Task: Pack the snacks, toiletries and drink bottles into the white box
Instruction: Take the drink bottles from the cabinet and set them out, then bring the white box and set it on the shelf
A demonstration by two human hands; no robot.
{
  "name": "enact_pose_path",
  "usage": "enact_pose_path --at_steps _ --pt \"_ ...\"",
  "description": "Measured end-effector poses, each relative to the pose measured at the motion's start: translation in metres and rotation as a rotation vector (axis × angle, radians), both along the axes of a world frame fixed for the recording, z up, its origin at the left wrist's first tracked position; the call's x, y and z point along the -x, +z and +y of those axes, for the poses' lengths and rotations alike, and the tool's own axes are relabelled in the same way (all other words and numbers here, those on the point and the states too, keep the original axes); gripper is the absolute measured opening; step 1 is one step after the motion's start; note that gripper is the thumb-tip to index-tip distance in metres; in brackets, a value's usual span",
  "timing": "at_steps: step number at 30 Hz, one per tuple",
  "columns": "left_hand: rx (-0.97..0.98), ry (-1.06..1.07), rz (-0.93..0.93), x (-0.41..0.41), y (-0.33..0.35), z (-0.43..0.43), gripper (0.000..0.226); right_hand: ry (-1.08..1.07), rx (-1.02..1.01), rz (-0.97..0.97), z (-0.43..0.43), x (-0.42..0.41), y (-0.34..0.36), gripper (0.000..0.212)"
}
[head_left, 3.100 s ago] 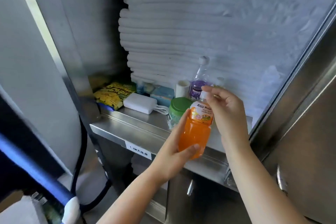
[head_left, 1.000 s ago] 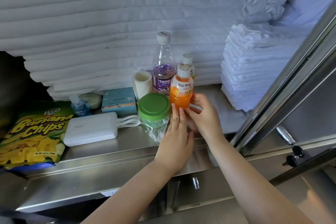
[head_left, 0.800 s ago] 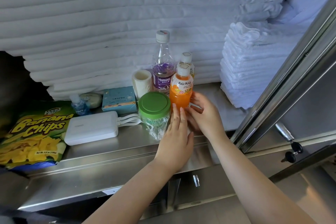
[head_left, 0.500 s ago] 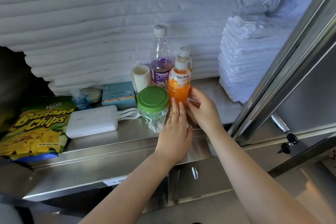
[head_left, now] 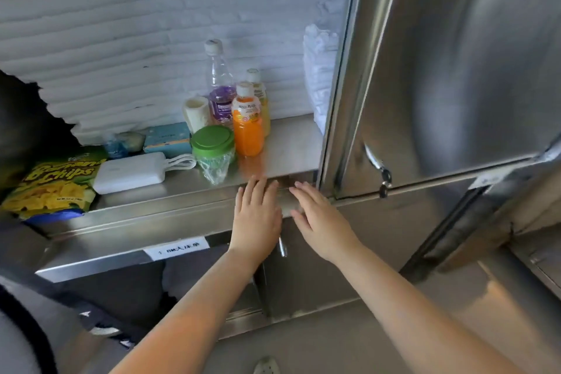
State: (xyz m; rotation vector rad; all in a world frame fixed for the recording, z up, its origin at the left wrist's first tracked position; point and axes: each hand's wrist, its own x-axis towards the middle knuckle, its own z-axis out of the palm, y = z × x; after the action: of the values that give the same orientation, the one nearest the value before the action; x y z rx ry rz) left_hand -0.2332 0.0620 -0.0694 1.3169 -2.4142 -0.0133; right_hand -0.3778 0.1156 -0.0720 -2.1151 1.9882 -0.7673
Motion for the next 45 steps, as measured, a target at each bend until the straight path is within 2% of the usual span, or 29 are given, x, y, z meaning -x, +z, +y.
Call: enact_pose_path --at_steps 2,4,9,14,22,31,37,45 --pt "-0.056 -0.125 0.16 0.019 -0.005 0.041 0.045 -0.045 0.026 -0.074 0.058 0.017 -0.007 0.042" --pt "-0.101 -0.262 0.207 0.046 -0.015 0.089 0.043 -0.132 0.04 -0.066 0.121 0.042 -0.018 0.036" --pt "-0.131 -0.57 0.17 0.132 -0.029 0.194 0.041 -0.468 0.061 -0.129 0.264 0.115 -0.028 0.028" --pt "-0.132 -0.814 0.184 0.224 -0.008 0.278 0.043 -0.797 0.104 -0.175 0.386 0.173 -0.008 0.03" --pt "-0.162 -1.201 0.211 0.36 0.002 0.43 0.046 -1.242 0.178 -0.126 0.556 0.232 0.007 0.031" --pt "-0.203 -1.425 0.175 0.509 -0.023 0.557 0.046 -1.498 0.116 -0.066 0.684 0.329 -0.009 0.032" --pt "-0.272 -1.446 0.154 0.616 -0.04 0.613 0.046 -1.551 0.059 -0.114 0.733 0.429 -0.018 0.031" --pt "-0.272 -1.472 -0.007 0.705 -0.073 0.696 0.049 -1.618 -0.009 -0.184 0.818 0.511 -0.049 0.033"
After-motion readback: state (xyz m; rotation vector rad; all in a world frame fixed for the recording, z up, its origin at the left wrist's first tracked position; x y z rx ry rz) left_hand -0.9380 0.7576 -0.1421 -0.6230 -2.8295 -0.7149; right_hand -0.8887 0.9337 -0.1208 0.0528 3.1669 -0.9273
